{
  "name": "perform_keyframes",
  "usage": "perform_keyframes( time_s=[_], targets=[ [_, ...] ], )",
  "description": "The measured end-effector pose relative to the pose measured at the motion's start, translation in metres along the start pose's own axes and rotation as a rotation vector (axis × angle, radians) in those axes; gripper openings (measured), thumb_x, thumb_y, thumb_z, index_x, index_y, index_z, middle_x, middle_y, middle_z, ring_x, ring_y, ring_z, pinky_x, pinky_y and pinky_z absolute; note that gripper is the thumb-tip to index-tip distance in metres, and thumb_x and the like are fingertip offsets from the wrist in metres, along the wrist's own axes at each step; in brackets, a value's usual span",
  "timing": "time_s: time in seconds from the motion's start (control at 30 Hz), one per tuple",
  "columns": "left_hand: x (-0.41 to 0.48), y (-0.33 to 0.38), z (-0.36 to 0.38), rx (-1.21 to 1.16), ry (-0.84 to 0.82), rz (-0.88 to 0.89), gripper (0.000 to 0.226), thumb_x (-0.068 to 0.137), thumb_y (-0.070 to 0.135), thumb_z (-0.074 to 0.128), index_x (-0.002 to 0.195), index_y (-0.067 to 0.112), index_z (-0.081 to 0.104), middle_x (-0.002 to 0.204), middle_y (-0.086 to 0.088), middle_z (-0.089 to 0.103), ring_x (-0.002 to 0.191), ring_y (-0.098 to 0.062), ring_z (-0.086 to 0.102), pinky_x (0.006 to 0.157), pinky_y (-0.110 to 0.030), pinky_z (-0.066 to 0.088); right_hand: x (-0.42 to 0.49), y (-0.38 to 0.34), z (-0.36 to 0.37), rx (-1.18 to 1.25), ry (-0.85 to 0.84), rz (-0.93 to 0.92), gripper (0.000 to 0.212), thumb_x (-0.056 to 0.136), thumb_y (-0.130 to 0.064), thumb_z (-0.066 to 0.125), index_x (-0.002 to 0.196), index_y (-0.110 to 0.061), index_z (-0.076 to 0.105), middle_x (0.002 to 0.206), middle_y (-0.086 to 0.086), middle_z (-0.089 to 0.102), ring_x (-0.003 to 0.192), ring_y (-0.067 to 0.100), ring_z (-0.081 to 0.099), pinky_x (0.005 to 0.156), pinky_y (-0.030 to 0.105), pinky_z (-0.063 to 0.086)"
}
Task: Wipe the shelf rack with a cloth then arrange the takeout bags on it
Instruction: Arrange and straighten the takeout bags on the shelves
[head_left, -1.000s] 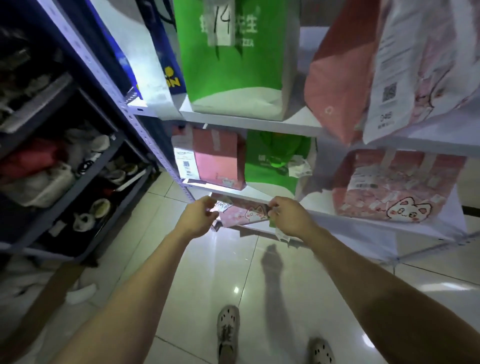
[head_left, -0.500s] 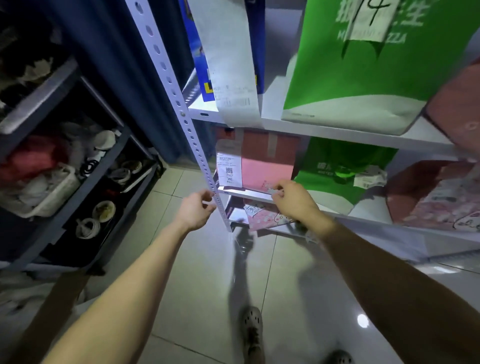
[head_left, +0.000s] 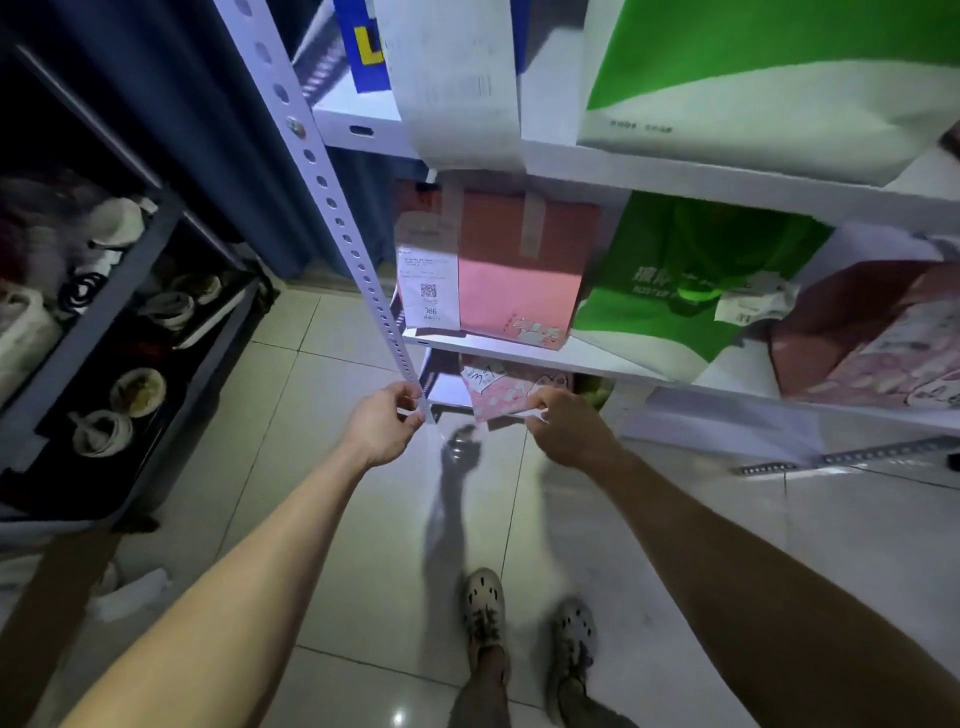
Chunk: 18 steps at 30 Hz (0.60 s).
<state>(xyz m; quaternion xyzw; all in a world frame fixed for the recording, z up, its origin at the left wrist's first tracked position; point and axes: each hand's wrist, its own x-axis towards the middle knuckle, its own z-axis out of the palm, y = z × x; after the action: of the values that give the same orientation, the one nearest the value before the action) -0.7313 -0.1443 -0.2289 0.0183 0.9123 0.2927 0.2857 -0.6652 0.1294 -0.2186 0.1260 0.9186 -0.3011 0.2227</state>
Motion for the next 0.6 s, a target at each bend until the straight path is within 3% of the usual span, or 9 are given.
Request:
perform_keyframes(
  time_s=[0.23,0.43,0.6],
  targets=[
    [0.027,-0.04,0.101,-0.08,-0.094,-0.074,0.026,0.103,0.027,0.069,0.129,0.024,0.066,0.116,0.009,0.074,0.098,-0.02,0.074,0.089,-0.035,0.059,0.03,0.061,0.073,0.002,-0.067,0.003,0.029,0.099,-0.028,0.061,0.127,-0.021,0.066,0.133,0.002,0.068,0.118,0.022,0.066,0.105,0.035,0.049],
    [0.1,-0.06,0.165,-0.351,0.104,-0.158,0.016,0.091,0.037,0.075,0.105,0.033,0.067,0.099,0.009,0.076,0.097,-0.024,0.075,0.092,-0.05,0.063,0.077,0.112,0.132,0.035,-0.017,-0.06,0.023,0.098,-0.023,0.062,0.12,-0.019,0.068,0.129,0.004,0.069,0.112,0.023,0.067,0.102,0.04,0.052],
    [0.182,-0.044,0.193,-0.409,0.277,-0.178,0.052,0.094,0.038,0.082,0.137,0.018,0.06,0.121,0.0,0.071,0.111,-0.024,0.07,0.101,-0.04,0.058,0.105,0.157,0.174,0.003,0.025,-0.113,0.023,0.099,-0.019,0.061,0.121,-0.013,0.066,0.124,0.008,0.07,0.113,0.027,0.065,0.104,0.039,0.049]
  ],
)
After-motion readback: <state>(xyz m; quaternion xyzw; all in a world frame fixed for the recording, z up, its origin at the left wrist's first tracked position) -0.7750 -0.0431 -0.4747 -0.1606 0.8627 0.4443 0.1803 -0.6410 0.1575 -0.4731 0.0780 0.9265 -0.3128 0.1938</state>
